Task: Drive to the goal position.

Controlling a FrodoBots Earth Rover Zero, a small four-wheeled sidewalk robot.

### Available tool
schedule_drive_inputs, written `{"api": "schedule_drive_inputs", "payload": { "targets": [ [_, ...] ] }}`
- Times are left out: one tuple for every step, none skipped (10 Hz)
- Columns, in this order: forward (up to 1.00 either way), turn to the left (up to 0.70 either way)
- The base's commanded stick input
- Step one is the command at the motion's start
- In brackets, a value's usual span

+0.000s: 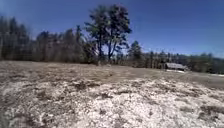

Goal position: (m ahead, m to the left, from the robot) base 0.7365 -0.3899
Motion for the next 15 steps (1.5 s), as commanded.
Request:
{"api": "schedule_drive_inputs", "payload": {
  "targets": [
    [0.70, -0.06],
    [0.70, 0.00],
    [0.70, 0.00],
    [0.70, 0.00],
    [0.70, 0.00],
    [0.70, 0.00],
    [0.70, 0.00],
    [0.70, 0.00],
    [0.70, 0.00],
    [0.70, 0.00],
    [0.70, 0.00],
    [0.70, 0.00],
    [0.70, 0.00],
    [0.70, 0.00],
    [0.70, 0.00]
  ]
}}
